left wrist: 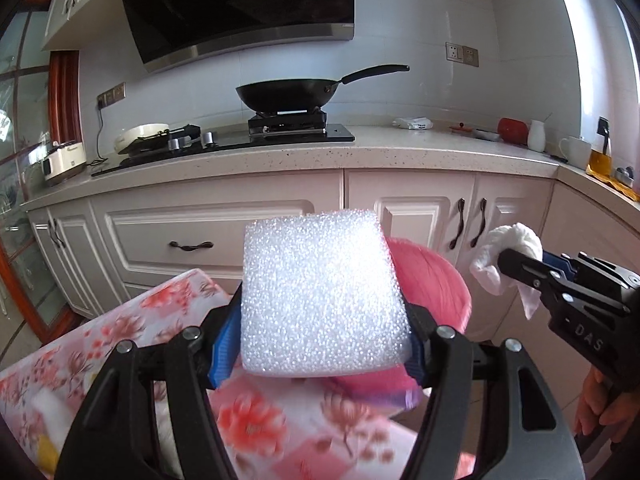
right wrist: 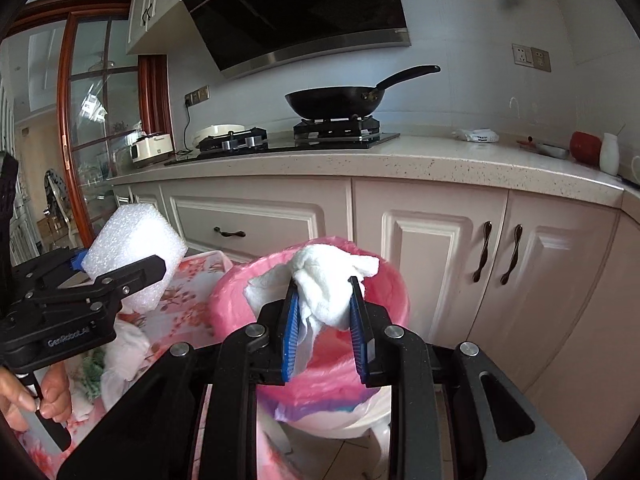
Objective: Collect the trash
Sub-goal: 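Carry both items over the pink trash bag and open both tools to drop them, then move both open tools back over the table items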
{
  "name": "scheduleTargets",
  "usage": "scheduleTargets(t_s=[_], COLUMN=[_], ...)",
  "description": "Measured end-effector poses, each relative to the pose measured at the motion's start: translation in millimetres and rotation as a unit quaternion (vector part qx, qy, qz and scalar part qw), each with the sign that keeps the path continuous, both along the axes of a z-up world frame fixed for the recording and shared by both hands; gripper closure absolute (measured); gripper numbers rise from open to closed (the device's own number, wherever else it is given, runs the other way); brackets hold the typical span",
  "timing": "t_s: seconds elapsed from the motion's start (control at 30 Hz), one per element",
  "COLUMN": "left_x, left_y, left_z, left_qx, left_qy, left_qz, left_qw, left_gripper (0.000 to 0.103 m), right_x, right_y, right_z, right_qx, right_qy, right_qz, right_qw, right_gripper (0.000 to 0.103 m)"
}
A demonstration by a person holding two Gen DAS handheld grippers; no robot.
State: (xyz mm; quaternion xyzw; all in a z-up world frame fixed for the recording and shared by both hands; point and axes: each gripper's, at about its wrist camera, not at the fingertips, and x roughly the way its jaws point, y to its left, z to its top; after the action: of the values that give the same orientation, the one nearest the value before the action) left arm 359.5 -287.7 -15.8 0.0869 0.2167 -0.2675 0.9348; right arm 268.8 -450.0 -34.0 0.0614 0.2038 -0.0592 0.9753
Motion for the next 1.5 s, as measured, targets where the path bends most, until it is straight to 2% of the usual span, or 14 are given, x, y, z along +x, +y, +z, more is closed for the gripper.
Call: scheduleTargets(t_s=[0.2, 0.4, 0.43, 0.53, 0.73, 0.9, 1.07, 1.27, 1.5], left_x=[48.6, 75.9, 78.2, 90.6, 93.7, 68.9, 23.5, -37.8, -106.3], left_y=[-25.2, -48.5, -50.7, -52.7, -37.8, -12.6, 21.6, 75.5, 146.4], left_z=[-5.8, -19.4, -22.2, -34.6, -44.0, -34.7, -22.7, -16.0, -13.3], left_qx=[-0.009, -0.002, -0.002, -0.003, -0.015, -0.02, -0.011, -0.02, -0.03], left_qy=[0.025, 0.039, 0.043, 0.054, 0.071, 0.059, 0.039, 0.036, 0.019], left_qz=[0.0, -0.02, -0.022, -0.013, 0.001, 0.028, 0.069, 0.097, 0.144], left_qw=[0.9996, 0.999, 0.9988, 0.9984, 0.9974, 0.9977, 0.9968, 0.9944, 0.9889], left_gripper=[0.039, 0.038, 0.036, 0.023, 0.021, 0.014, 0.005, 0.005, 0.005], right_x=[33.8, 57.7, 61.9, 68.0, 55.4, 28.3, -5.7, -42.3, -69.1], right_y=[-23.2, -37.4, -39.2, -43.2, -44.8, -37.6, -16.0, 26.0, 85.3], right_z=[-5.2, -16.7, -20.4, -30.5, -34.7, -27.5, -18.7, -13.9, -16.9], right_qx=[0.019, 0.019, 0.019, 0.022, 0.024, 0.029, 0.034, 0.049, 0.06], right_qy=[0.012, 0.021, 0.025, 0.032, 0.029, 0.023, 0.021, 0.015, 0.02], right_qz=[0.013, 0.018, 0.023, 0.021, 0.01, 0.008, 0.012, 0.027, 0.071], right_qw=[1.0, 0.999, 0.999, 0.999, 0.999, 0.999, 0.999, 0.998, 0.995], right_gripper=[0.078, 0.077, 0.074, 0.041, 0.041, 0.041, 0.04, 0.034, 0.033])
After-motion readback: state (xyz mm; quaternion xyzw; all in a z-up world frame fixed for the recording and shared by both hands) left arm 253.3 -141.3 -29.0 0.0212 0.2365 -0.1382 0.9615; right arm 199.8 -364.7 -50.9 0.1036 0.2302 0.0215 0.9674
